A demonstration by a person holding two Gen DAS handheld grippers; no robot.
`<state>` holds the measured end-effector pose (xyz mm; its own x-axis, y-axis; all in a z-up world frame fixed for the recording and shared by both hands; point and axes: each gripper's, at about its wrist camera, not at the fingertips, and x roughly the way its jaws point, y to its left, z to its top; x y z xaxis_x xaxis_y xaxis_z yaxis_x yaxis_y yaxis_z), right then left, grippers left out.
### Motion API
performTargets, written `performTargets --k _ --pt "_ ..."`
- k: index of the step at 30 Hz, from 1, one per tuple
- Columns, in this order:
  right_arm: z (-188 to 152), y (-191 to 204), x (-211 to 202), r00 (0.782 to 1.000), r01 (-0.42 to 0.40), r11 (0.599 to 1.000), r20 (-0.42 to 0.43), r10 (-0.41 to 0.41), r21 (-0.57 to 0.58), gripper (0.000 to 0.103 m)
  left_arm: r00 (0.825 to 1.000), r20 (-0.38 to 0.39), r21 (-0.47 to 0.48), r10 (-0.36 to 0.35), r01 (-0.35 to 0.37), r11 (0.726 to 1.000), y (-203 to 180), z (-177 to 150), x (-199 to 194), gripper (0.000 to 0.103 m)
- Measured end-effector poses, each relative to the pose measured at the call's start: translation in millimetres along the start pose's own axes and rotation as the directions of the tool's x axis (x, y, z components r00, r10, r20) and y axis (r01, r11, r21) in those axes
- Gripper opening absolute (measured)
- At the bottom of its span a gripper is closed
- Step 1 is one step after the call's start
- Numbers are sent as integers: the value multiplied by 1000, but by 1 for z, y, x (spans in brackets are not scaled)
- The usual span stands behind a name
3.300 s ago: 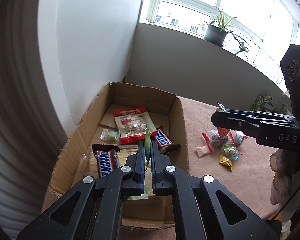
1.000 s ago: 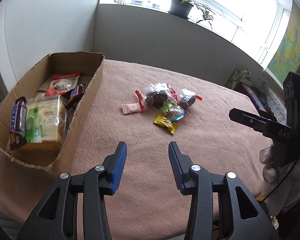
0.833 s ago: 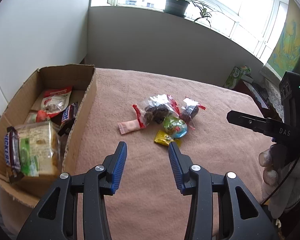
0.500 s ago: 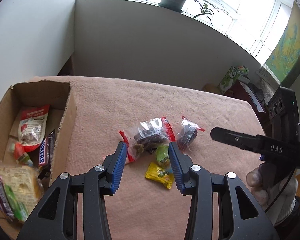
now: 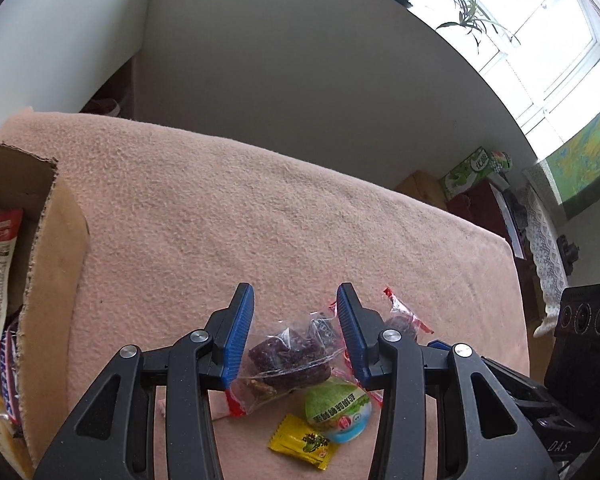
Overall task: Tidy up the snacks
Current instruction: 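Grasp a bag of dried fruit with the left tool while the right tool grasps the other bag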
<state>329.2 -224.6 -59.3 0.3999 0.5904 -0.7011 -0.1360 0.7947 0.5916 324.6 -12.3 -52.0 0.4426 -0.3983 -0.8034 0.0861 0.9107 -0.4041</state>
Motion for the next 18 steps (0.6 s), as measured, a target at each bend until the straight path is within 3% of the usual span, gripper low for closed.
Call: performTargets --k 6,16,18 --pt "1 -1 4 999 35 999 -6 -35 -20 62 997 -50 -24 -62 61 998 10 -6 2 42" --pt "6 6 13 998 54 998 -32 -55 -36 62 1000 -13 69 -5 6 998 9 -34 -27 42" --pt "6 9 16 996 74 996 -39 -76 -41 62 1000 -4 94 10 -10 995 6 -36 -31 47"
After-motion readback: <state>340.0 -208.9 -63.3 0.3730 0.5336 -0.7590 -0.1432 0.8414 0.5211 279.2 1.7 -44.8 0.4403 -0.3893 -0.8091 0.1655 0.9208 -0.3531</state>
